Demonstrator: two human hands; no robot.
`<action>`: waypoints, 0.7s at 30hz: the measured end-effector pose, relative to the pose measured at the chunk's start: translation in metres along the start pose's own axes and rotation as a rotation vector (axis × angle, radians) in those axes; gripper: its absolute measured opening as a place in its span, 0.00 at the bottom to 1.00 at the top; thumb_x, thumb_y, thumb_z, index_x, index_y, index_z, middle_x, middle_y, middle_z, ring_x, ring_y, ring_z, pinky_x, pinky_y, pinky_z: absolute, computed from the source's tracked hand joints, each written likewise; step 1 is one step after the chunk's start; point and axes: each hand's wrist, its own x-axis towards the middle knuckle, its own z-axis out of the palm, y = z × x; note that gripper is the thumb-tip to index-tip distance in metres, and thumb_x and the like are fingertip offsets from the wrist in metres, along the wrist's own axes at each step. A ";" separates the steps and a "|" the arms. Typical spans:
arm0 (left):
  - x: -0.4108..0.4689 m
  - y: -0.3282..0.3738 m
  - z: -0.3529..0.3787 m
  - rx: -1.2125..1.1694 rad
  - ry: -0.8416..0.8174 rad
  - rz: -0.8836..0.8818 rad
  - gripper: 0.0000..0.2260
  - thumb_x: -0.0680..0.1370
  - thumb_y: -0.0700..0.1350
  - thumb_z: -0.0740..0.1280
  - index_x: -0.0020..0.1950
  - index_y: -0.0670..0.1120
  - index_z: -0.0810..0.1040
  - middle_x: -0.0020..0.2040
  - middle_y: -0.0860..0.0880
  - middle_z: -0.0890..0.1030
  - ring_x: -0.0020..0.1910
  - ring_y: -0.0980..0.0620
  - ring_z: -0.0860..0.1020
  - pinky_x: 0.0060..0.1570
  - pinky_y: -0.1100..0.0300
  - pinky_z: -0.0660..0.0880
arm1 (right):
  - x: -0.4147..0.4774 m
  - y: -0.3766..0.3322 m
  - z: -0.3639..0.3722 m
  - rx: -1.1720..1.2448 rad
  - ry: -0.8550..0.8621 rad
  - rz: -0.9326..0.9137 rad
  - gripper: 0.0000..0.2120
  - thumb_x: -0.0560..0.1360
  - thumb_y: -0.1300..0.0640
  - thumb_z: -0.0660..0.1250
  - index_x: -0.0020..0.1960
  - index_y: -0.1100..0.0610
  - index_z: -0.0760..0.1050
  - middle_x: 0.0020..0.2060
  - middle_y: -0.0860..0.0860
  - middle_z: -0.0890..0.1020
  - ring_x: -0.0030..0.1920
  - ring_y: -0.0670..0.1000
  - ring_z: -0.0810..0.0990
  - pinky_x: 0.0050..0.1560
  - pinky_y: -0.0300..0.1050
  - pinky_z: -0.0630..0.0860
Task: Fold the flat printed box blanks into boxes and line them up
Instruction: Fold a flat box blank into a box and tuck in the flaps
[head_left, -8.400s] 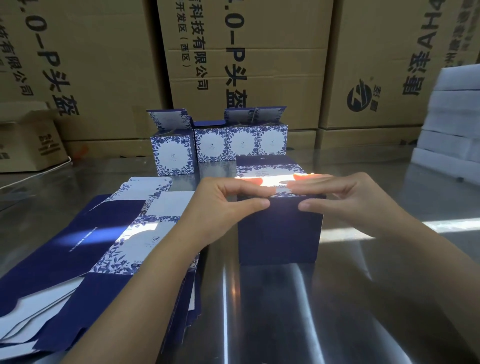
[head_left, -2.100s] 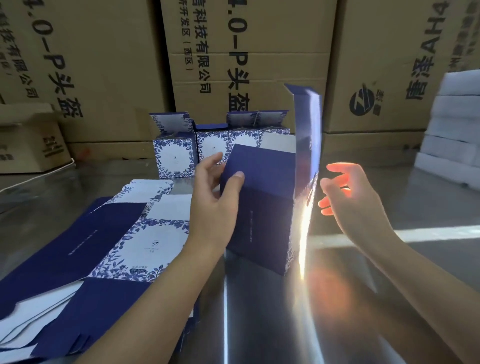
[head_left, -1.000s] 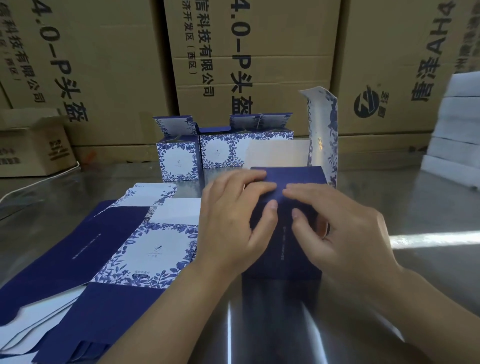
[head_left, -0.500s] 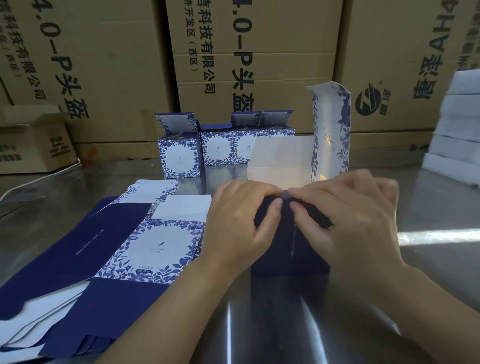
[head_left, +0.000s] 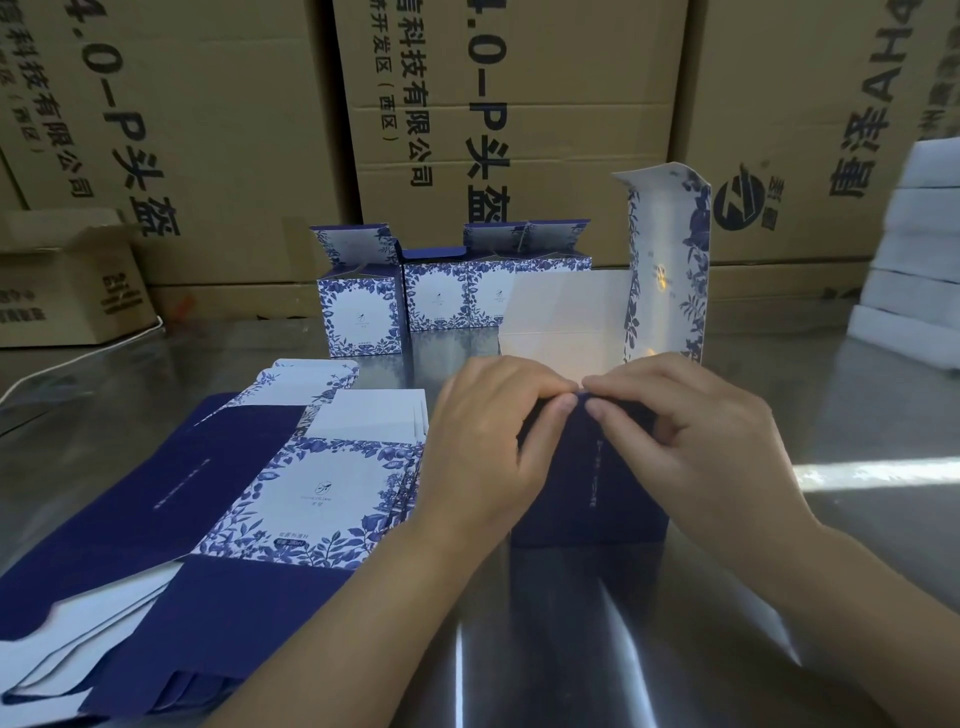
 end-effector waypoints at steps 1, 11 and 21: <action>0.000 0.000 0.000 0.001 0.004 0.001 0.09 0.78 0.45 0.63 0.44 0.46 0.81 0.43 0.54 0.81 0.44 0.52 0.76 0.47 0.53 0.70 | -0.001 0.000 0.001 0.022 -0.010 0.015 0.06 0.73 0.57 0.70 0.48 0.52 0.84 0.43 0.43 0.82 0.30 0.37 0.71 0.38 0.30 0.69; -0.001 0.001 0.002 -0.008 -0.003 -0.040 0.10 0.78 0.47 0.62 0.43 0.46 0.81 0.40 0.54 0.81 0.43 0.52 0.73 0.46 0.56 0.68 | 0.002 -0.002 0.001 0.157 -0.083 0.125 0.06 0.74 0.63 0.70 0.44 0.52 0.82 0.40 0.42 0.81 0.32 0.36 0.76 0.40 0.28 0.68; 0.000 0.002 -0.001 0.051 -0.037 -0.025 0.09 0.78 0.47 0.62 0.45 0.47 0.80 0.42 0.54 0.81 0.45 0.53 0.73 0.46 0.54 0.69 | 0.002 -0.001 -0.002 0.066 -0.060 0.112 0.06 0.73 0.59 0.71 0.45 0.48 0.83 0.41 0.40 0.82 0.32 0.37 0.72 0.38 0.39 0.71</action>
